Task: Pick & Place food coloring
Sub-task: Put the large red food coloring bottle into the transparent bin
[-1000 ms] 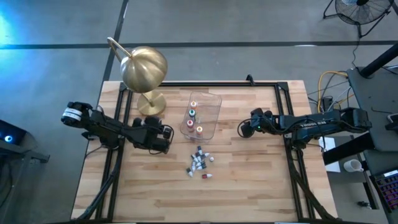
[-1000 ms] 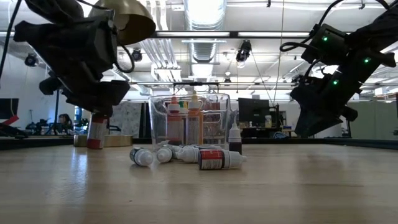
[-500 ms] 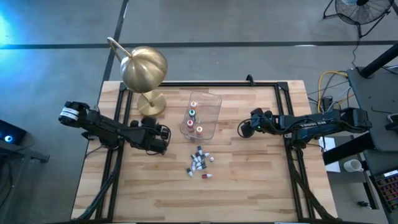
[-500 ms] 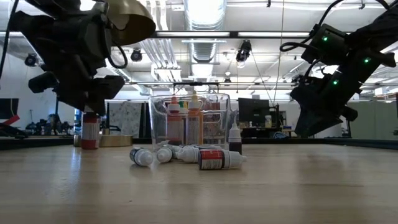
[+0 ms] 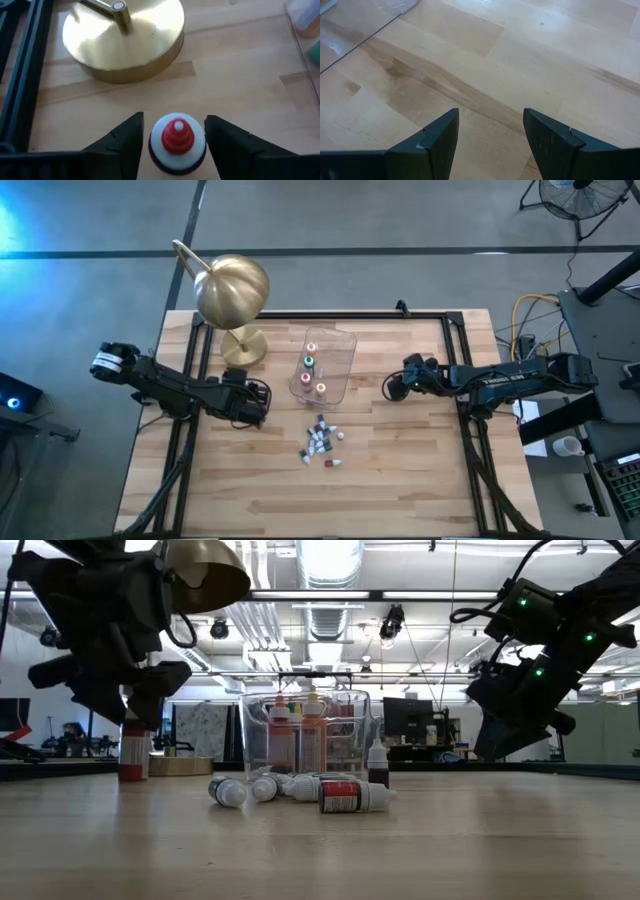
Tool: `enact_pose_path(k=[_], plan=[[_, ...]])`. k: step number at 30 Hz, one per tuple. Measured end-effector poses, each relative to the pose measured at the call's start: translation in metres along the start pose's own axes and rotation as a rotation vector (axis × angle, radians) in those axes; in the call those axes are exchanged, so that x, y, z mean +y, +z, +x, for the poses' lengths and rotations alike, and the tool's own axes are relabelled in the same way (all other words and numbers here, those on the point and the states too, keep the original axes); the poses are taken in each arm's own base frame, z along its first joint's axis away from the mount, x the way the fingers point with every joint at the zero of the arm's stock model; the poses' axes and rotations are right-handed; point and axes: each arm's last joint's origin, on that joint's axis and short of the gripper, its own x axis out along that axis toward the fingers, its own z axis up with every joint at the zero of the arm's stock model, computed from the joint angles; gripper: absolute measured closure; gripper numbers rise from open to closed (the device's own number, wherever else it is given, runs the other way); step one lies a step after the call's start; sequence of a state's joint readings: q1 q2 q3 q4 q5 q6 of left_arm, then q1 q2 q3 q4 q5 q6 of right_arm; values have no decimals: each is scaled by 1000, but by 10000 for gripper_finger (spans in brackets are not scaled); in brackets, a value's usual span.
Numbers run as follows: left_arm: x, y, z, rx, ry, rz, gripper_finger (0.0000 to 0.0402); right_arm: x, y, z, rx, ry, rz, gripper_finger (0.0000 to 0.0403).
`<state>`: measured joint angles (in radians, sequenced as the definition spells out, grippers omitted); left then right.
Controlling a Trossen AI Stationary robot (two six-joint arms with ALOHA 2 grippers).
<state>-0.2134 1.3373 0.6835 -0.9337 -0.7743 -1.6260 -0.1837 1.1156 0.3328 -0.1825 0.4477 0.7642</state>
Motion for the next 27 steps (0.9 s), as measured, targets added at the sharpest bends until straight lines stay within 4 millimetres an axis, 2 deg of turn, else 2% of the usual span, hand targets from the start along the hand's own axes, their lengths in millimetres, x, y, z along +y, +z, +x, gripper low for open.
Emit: enact_pose_path(k=[5,11,16,22,27], plan=[[-2,4,-6,13,9,12,189,0,0,0,0,0,30,188],[-4,19,-21,0,51,53,184,0,0,0,-1,-2,42,188],[-6,33,-35,122,94,63,184,-1,1,0,-17,-18,42,188],[-8,57,-56,243,62,39,183,-1,1,0,-19,-18,63,188],[3,81,-54,308,53,29,183,0,1,0,-19,-17,114,188]])
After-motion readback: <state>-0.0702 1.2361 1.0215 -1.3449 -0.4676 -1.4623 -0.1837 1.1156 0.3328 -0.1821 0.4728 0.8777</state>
